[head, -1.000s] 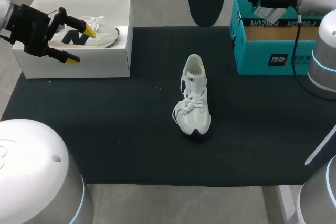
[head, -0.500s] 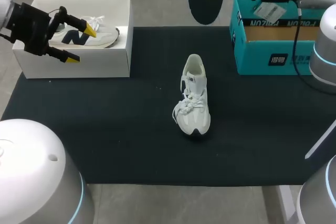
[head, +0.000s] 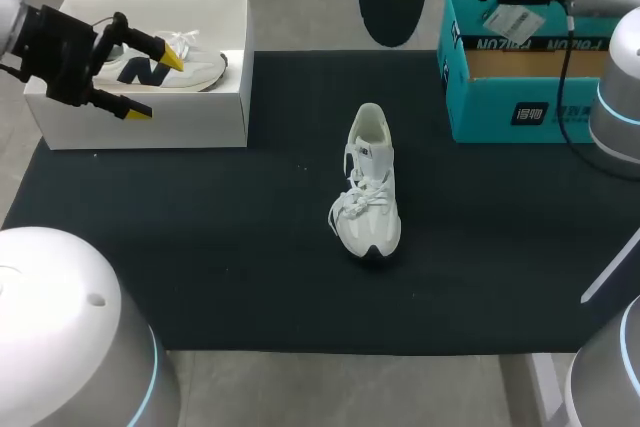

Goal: Take the shoe out of the shoebox, open the shoe tongue, remove and reinsert the insole, then place the shoe into the shoebox

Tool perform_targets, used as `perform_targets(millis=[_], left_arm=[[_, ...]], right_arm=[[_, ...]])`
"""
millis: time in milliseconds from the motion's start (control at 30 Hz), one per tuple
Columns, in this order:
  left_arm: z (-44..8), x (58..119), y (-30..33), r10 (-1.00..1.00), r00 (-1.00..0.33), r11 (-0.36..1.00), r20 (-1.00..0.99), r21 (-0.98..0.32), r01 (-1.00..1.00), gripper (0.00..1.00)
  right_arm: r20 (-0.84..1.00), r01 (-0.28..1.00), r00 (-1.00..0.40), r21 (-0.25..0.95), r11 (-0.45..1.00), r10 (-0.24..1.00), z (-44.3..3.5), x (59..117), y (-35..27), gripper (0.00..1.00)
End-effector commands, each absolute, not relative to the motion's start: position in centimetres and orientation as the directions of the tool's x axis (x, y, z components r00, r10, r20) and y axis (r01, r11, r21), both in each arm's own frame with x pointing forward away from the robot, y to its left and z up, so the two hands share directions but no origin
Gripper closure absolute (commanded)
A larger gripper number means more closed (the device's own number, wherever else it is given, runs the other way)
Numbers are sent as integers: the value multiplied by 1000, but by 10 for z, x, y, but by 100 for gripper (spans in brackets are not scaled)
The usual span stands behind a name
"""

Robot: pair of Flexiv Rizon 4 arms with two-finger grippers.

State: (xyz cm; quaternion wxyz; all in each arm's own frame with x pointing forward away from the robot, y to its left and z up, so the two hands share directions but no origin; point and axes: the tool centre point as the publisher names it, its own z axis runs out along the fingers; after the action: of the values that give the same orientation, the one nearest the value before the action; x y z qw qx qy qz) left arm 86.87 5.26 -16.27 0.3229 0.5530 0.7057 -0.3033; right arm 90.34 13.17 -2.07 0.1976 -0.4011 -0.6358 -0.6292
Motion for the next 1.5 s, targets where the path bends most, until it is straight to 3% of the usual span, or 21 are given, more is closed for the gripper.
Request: perform_targets(millis=[33,500,800,1133,1500], left_arm=[[-162,868,53,588,-180,205,-789,-71,976,0],[-162,868,53,588,-180,205,-789,-71,976,0],[-162,868,53,588,-180,205,-789,-71,976,0],[-162,868,53,588,-180,205,-789,-71,976,0],[-162,868,53,588,-180,205,-789,-71,976,0]], right_arm=[[756,760,-599,641,-112,264,-21,904,133,100],[756,760,-599,641,-112,264,-21,904,133,100],[683,686,-648,716,-131,336,-69,925,139,100],[689,739,-609,673,-35,394,-132,944,133,100],[689,739,-609,673,-35,394,-132,944,133,100]])
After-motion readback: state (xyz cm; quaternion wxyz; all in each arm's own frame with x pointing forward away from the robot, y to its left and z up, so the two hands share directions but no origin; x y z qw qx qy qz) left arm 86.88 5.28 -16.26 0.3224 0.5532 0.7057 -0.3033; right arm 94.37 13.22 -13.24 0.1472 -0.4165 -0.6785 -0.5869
